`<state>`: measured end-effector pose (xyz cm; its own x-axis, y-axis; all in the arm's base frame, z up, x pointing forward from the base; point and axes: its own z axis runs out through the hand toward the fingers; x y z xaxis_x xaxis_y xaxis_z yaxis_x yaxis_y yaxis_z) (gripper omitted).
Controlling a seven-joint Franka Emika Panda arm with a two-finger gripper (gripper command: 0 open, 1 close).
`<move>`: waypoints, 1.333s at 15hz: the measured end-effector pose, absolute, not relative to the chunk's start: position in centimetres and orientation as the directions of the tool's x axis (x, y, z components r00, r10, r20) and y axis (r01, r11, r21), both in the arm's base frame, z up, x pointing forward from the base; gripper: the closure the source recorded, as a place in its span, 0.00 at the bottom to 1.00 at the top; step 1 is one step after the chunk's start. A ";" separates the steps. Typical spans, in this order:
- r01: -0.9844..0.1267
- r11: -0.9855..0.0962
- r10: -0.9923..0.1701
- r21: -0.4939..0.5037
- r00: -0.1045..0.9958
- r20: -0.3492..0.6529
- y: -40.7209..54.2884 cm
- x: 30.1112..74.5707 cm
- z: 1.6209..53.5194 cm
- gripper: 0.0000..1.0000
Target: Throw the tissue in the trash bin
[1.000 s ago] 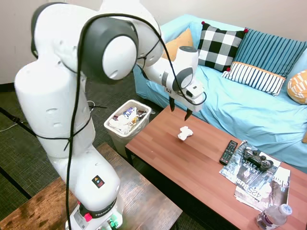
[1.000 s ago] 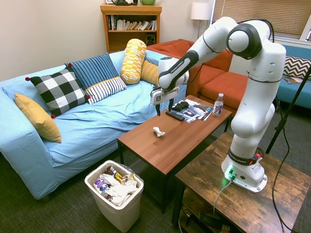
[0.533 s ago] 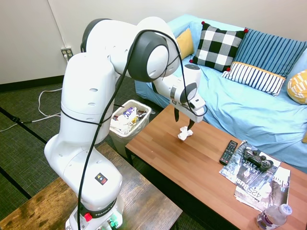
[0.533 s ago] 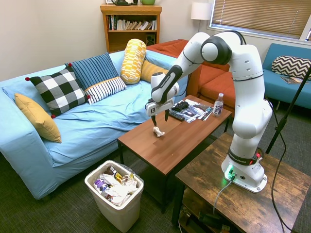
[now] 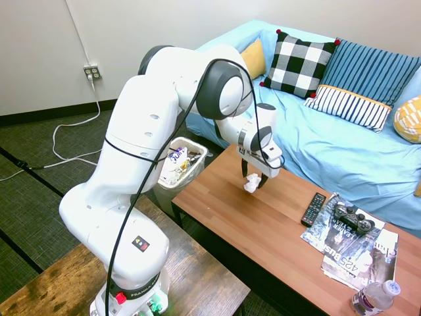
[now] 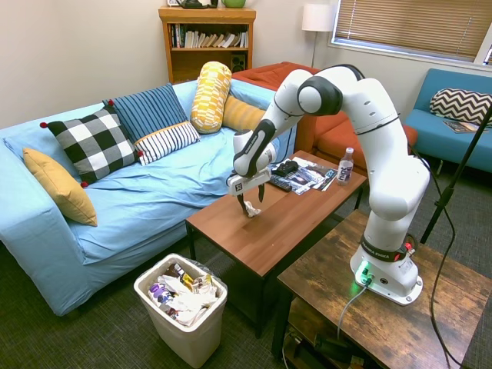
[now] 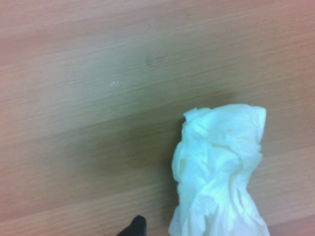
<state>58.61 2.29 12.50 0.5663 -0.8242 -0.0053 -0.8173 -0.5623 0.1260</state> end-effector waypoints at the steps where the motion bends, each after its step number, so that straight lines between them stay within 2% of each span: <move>1: -0.818 -0.561 -0.825 0.126 0.565 -0.005 2.4 58.9 12.1 1.00; 20: -0.844 -0.525 -0.850 0.114 0.526 -0.023 1.3 60.4 10.9 1.00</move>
